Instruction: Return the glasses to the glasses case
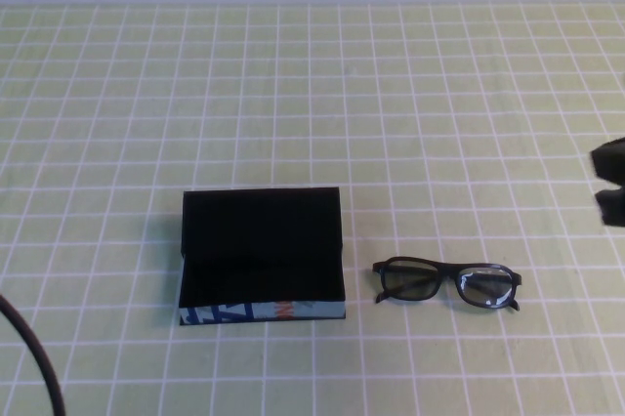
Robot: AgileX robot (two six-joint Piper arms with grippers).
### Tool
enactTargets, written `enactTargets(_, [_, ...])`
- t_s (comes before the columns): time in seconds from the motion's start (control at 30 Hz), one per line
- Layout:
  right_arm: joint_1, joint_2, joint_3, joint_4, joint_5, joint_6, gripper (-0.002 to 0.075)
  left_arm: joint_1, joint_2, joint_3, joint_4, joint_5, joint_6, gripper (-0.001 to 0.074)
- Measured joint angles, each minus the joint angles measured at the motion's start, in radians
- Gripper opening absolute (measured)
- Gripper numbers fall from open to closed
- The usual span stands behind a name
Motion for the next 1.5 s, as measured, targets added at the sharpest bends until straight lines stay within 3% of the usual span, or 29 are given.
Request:
enactTargets(0.27, [0.182,0.319,-0.234,-0.001,0.310,-0.476,-0.0018,0.000,0.000,0.000,0.000,0.034,0.000,-0.0003])
enactTargets(0.47, [0.225,0.479,-0.264,-0.005,0.333,-0.602,0.0006,0.000,0.000,0.000,0.000,0.053,0.000,-0.0003])
enactTargets(0.53, [0.225,0.520,-0.265,-0.015,0.326,-0.609,0.0069,0.000,0.000,0.000,0.000,0.054,0.000,-0.0003])
enactTargets(0.7, [0.225,0.587,-0.265,-0.040,0.271,-0.611,0.0347,0.000,0.000,0.000,-0.003,0.057,0.000,-0.0003])
enactTargets(0.8, [0.225,0.614,-0.265,-0.060,0.212,-0.611,0.0414,0.000,0.000,0.000,-0.010,0.059,0.000,-0.0003])
enactTargets(1.3, [0.225,0.748,-0.268,-0.071,0.120,-0.611,0.0410,0.000,0.000,0.000,-0.015,0.064,0.000,-0.0003])
enactTargets(1.5, [0.225,0.762,-0.268,-0.071,0.089,-0.611,0.0356,0.000,0.000,0.000,-0.017,0.066,0.000,-0.0003])
